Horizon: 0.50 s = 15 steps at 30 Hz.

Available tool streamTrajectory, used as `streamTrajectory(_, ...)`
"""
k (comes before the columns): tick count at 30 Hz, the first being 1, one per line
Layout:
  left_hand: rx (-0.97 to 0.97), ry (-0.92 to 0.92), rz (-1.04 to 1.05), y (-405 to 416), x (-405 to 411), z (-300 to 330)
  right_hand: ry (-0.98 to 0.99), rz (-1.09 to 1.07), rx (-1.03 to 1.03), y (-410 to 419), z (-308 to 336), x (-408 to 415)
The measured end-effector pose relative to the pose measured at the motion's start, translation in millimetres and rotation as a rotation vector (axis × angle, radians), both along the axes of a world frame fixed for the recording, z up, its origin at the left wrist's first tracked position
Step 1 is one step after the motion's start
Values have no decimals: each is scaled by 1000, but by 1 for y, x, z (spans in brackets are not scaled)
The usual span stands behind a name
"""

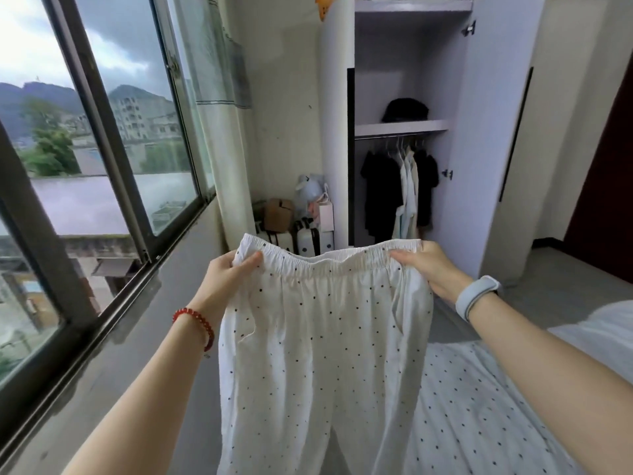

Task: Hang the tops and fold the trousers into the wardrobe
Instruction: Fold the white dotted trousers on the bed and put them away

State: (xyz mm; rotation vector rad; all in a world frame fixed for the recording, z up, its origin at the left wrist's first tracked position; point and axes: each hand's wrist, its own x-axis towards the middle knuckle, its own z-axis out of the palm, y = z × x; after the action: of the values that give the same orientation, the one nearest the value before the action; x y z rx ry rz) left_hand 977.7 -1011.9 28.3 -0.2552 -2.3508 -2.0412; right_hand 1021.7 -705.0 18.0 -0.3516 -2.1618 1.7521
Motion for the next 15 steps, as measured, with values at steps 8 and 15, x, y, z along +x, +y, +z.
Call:
streamTrajectory(8, -54, 118, 31, 14, -3, -26, -6, 162, 281, 5, -7, 20)
streamTrajectory(15, -19, 109, 56, 13, -17, -32, -92, 48, 592, 11, -2, 25)
